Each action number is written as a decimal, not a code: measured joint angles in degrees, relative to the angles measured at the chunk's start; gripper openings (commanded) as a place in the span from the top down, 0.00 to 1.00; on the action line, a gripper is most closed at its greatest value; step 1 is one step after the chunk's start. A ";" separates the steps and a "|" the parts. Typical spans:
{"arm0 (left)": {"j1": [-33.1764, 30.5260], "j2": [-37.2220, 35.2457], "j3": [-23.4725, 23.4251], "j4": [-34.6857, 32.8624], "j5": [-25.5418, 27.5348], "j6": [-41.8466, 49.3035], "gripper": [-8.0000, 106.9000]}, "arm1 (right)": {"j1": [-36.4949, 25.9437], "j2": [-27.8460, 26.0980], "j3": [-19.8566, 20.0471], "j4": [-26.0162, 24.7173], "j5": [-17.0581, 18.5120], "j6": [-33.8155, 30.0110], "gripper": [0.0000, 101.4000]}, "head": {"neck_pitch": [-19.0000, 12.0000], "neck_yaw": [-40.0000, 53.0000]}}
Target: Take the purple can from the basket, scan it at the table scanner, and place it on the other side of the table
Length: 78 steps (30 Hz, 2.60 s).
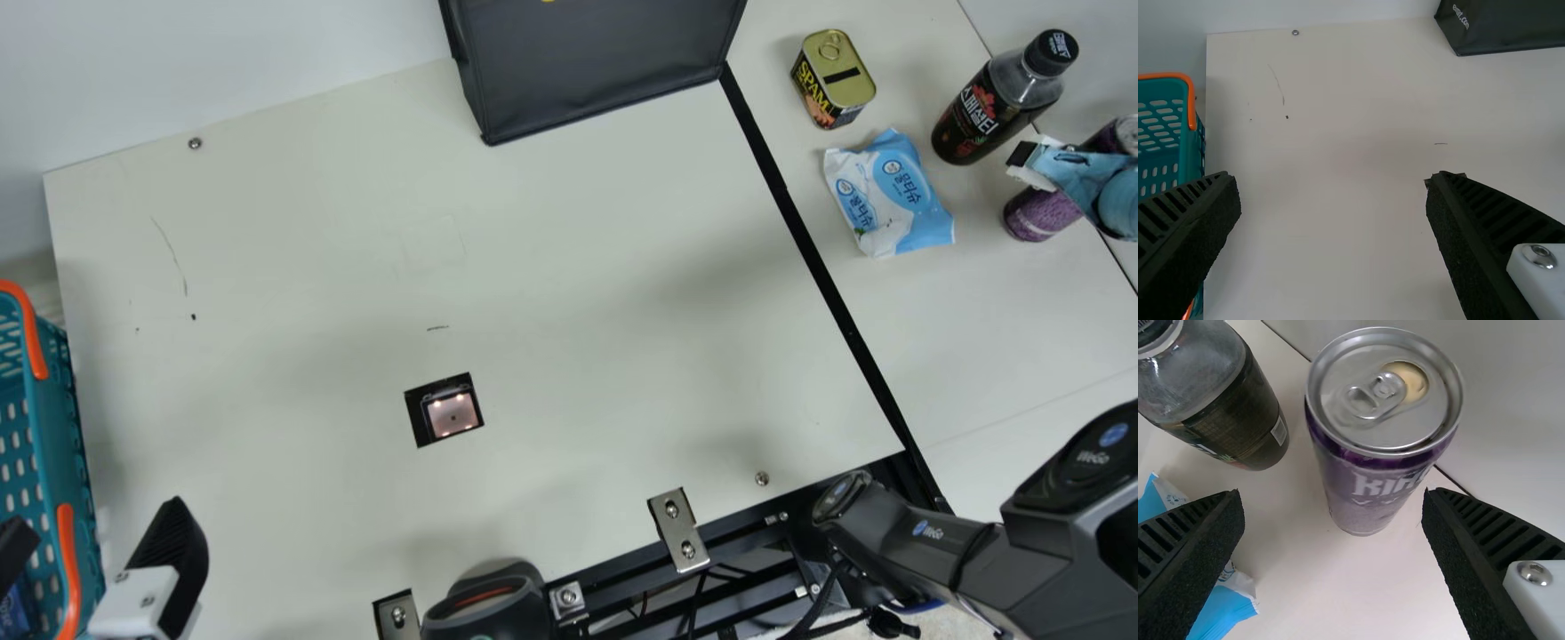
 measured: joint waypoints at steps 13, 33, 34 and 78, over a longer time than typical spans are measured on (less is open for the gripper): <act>0.00 0.00 0.00 0.00 0.00 0.00 0.15 | 0.18 -1.72 0.38 -0.44 0.32 0.74 0.06 | 0.09 0.00; 0.00 0.00 0.00 0.00 0.00 0.00 0.15 | 4.59 -16.17 2.20 -8.33 7.75 12.33 0.06 | 0.00 0.00; 0.00 0.00 0.00 0.00 0.00 0.00 0.15 | 5.06 -16.88 2.24 -8.76 8.26 13.01 0.06 | 0.00 0.00; 13.44 11.79 -22.14 3.66 10.92 0.63 0.15 | 48.15 -38.45 -7.10 -23.60 30.87 31.00 0.06 | 0.00 19.69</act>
